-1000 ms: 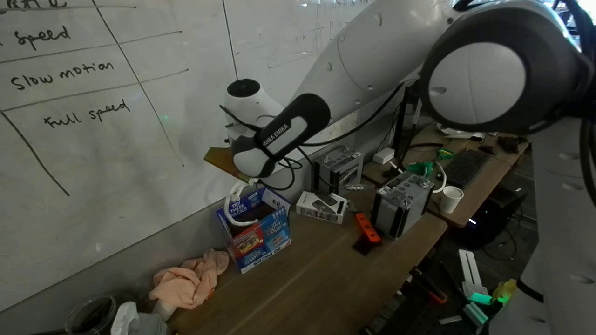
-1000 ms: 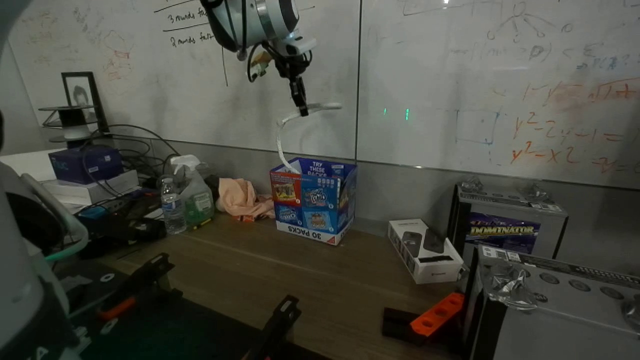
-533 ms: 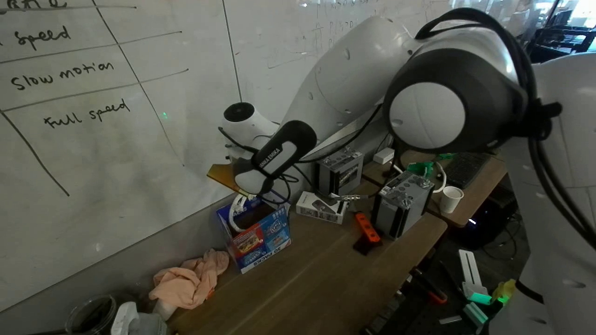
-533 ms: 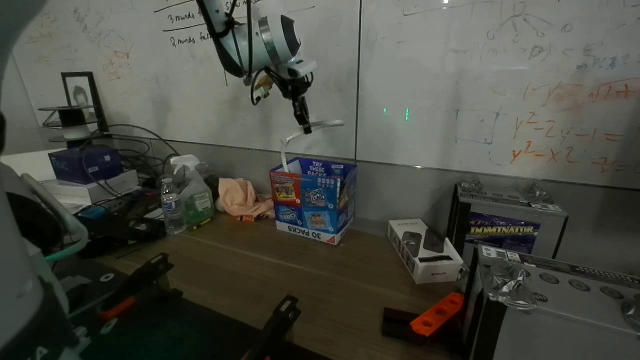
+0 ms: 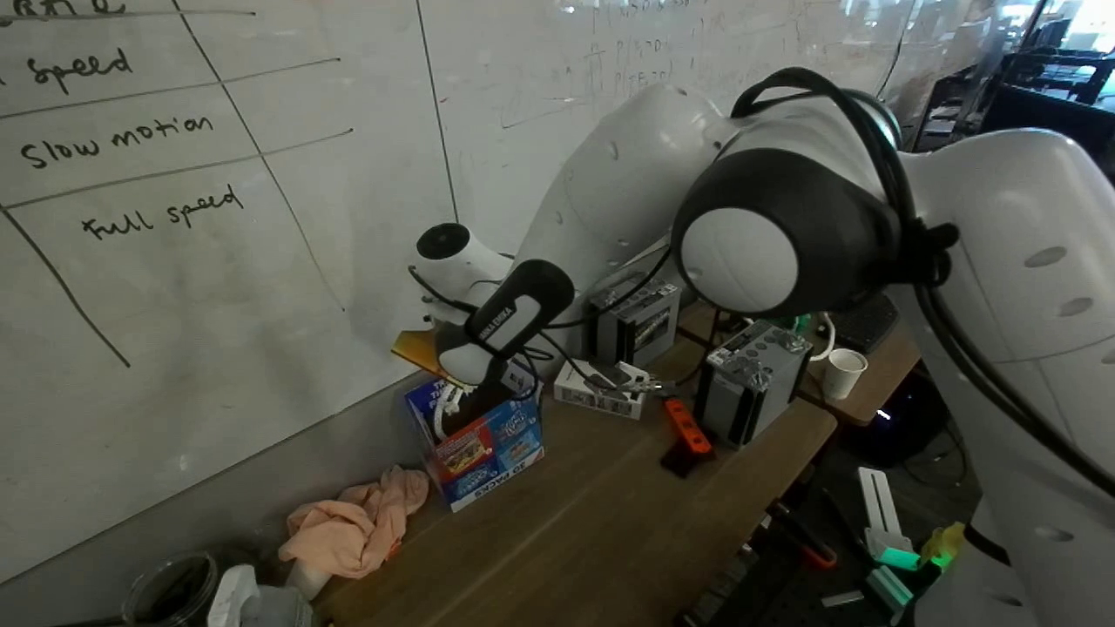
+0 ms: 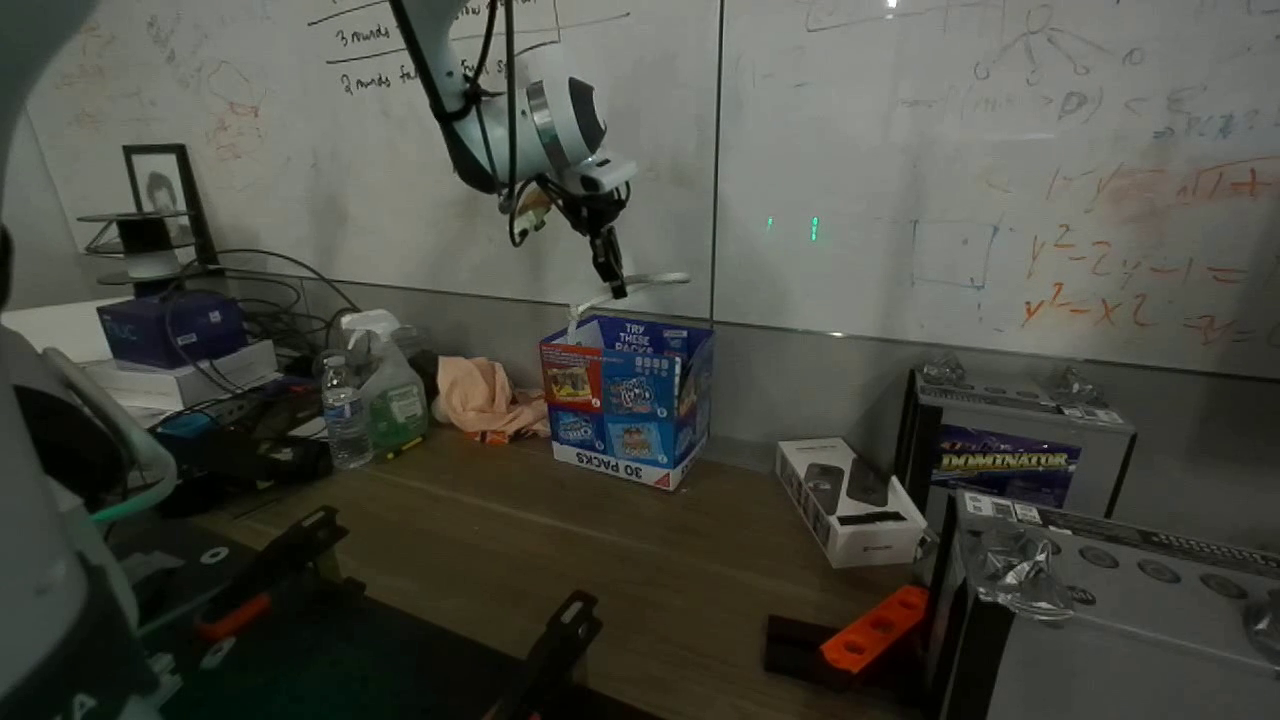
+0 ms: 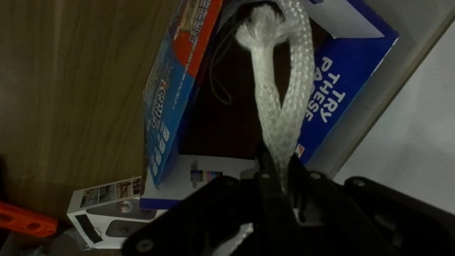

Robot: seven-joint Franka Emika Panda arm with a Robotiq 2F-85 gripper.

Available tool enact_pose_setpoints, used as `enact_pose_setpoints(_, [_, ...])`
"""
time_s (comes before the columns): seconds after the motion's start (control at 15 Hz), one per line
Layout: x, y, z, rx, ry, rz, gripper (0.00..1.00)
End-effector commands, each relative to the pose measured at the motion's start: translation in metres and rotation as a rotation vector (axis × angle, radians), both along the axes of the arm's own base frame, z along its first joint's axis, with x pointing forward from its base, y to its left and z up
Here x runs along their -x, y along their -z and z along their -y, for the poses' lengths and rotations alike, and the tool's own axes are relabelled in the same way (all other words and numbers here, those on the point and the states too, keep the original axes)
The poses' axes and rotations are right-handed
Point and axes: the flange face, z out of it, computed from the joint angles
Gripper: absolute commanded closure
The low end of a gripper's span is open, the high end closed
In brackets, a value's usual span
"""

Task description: Pick up the ropes and put them in the blue box.

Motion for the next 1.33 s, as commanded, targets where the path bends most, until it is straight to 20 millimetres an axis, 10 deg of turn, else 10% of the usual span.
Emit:
enact_pose_setpoints(0.0, [-0.015,0.004,-0.004,0.003,0.008,0.019,0.60])
enact_pose_setpoints(0.53, [-0.014,0.000,0.007,-0.007,-0.031,-0.028,0.02])
enact_pose_setpoints(1.27, [0.083,-0.149,0.072,-0.050,-0.624,-0.241,0.00])
